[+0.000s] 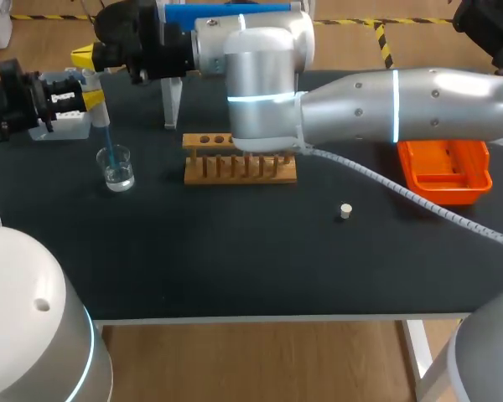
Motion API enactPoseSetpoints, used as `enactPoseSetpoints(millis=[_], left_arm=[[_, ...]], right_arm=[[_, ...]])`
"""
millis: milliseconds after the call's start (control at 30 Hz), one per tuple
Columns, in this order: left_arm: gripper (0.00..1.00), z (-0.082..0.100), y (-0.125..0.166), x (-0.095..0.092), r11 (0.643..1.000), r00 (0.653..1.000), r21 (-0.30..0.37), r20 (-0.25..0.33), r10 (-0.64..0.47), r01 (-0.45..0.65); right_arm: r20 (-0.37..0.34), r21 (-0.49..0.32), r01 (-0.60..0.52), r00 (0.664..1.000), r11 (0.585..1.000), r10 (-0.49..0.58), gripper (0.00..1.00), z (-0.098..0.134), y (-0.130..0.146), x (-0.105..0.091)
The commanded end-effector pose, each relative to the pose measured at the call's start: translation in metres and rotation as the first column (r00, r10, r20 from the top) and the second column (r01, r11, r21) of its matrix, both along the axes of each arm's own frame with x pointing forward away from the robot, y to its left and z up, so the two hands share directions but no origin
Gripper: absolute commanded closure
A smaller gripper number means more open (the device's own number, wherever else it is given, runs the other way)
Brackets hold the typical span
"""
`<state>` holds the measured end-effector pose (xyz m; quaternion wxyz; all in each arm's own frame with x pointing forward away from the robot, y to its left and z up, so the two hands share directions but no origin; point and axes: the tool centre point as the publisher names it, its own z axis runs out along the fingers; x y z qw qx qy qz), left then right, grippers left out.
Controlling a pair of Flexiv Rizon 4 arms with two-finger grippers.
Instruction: Invert the test tube, pick up the pipette, mount the tip to pipette, aspirate from beaker and dispense into the tube, eject the tip, return the pipette, and cap with the stopper.
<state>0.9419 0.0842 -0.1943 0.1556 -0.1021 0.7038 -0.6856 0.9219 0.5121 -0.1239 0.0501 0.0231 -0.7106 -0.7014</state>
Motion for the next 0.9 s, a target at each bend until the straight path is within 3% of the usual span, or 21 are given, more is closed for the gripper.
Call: enactPoseSetpoints(millis=[33, 900], left_arm=[[1.0, 0.003, 0.0, -0.001, 1.0, 1.0, 0.0, 0.002, 0.002, -0.002], [1.0, 0.003, 0.0, -0.001, 1.0, 1.0, 0.0, 0.002, 0.002, -0.002]], right_arm=[[-0.002, -0.001, 0.005, 1.0, 1.0, -0.005, 1.0, -0.005, 0.0, -0.001], [-0.026, -0.053, 0.002, 1.0, 0.999, -0.003, 1.0, -0.03, -0.003, -0.007]])
